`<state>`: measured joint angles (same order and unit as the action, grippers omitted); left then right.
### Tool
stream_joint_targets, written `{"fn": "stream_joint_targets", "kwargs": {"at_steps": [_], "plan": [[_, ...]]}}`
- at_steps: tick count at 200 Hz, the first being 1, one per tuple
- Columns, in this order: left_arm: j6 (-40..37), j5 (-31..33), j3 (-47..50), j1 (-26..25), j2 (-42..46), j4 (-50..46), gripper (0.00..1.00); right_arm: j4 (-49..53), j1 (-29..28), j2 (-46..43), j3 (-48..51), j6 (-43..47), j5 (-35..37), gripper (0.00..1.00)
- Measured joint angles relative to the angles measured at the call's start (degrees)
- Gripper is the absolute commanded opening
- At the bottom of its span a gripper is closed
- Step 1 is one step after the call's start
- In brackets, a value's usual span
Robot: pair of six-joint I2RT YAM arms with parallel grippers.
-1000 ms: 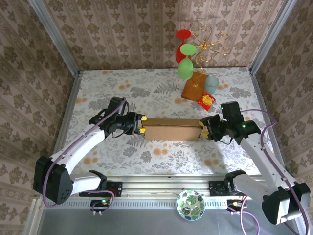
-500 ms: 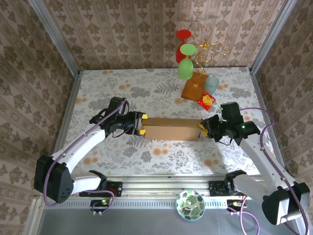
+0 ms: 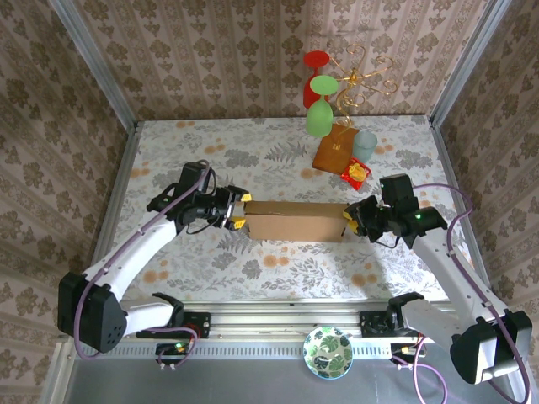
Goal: Fold the paper box
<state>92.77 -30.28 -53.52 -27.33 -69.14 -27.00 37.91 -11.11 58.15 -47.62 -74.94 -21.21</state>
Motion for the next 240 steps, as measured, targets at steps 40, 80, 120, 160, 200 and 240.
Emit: {"fn": "stream_joint_targets", "kwargs": {"at_steps": [40, 80, 120, 160, 200, 240], "plan": [[-0.94, -0.59, 1.77, 0.00, 2.71, -0.44, 0.35, 0.00, 0.00, 0.00, 0.00, -0.02, 0.00, 0.27], [-0.79, -0.94, 5.01, 0.00, 2.84, 2.25, 0.26, -0.04, 0.00, 0.00, 0.00, -0.02, -0.02, 0.26], [-0.37, -1.05, 7.74, 0.00, 3.43, 7.58, 0.20, -0.04, 0.00, 0.00, 0.00, -0.02, 0.04, 0.27], [0.13, -1.01, 9.77, 0.02, 5.16, 9.73, 0.23, 0.02, 0.00, -0.02, 0.00, 0.90, 0.00, 0.27], [-3.41, -1.68, 9.20, 0.44, 5.16, 7.23, 0.28, 3.58, -0.07, -0.68, -0.70, 6.23, -0.09, 0.29], [-9.79, -2.93, 9.70, 0.42, 5.35, 6.03, 0.31, 7.74, -1.01, -6.97, 2.62, 10.73, -0.37, 0.29]]}}
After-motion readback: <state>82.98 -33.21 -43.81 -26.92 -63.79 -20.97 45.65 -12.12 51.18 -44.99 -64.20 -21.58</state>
